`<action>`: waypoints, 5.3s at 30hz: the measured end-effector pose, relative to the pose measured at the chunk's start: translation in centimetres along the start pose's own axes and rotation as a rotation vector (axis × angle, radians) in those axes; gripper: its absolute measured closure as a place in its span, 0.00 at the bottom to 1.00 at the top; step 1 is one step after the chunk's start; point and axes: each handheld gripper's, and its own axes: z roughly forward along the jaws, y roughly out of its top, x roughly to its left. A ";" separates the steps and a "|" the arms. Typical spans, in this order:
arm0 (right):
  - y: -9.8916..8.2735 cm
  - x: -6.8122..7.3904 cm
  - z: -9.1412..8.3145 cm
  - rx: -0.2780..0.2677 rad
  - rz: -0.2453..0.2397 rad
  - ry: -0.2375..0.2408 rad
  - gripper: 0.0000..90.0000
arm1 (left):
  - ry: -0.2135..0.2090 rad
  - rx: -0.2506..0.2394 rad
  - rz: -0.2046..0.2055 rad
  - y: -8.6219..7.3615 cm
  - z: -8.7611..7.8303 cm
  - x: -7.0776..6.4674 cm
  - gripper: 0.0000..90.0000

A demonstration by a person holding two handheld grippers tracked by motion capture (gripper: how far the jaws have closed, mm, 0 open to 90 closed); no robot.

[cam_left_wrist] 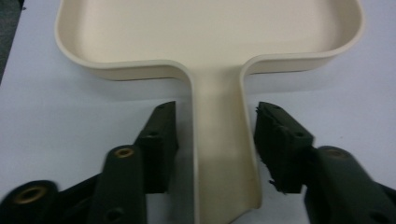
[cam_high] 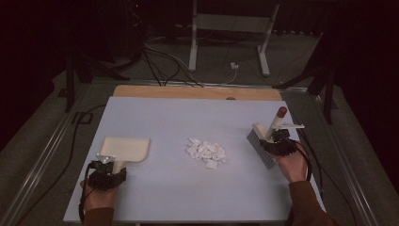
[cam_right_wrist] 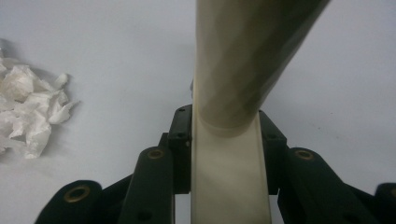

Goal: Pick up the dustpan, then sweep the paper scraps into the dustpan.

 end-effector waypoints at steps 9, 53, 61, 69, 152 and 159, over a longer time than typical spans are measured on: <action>-0.1 -0.1 0.0 -0.003 0.002 0.005 0.74 | -0.010 0.037 -0.003 0.6 0.1 0.2 0.73; -0.3 -0.4 -0.1 -0.008 0.005 0.016 0.74 | -0.102 -0.033 0.109 2.2 -2.4 2.8 0.74; -0.3 -0.4 -0.1 -0.009 0.004 0.015 0.74 | -0.127 -0.052 0.188 2.9 -2.9 3.0 0.74; -0.3 -0.4 -0.1 -0.009 0.006 0.020 0.74 | -0.173 -0.102 0.261 3.5 -3.7 3.6 0.74; -0.2 -0.3 0.1 -0.015 0.016 0.028 0.74 | -0.473 -0.009 0.765 7.9 -2.3 -1.5 0.74; -0.1 -0.1 0.2 -0.016 0.017 0.036 0.74 | -0.490 0.004 0.776 8.1 -1.7 -2.2 0.74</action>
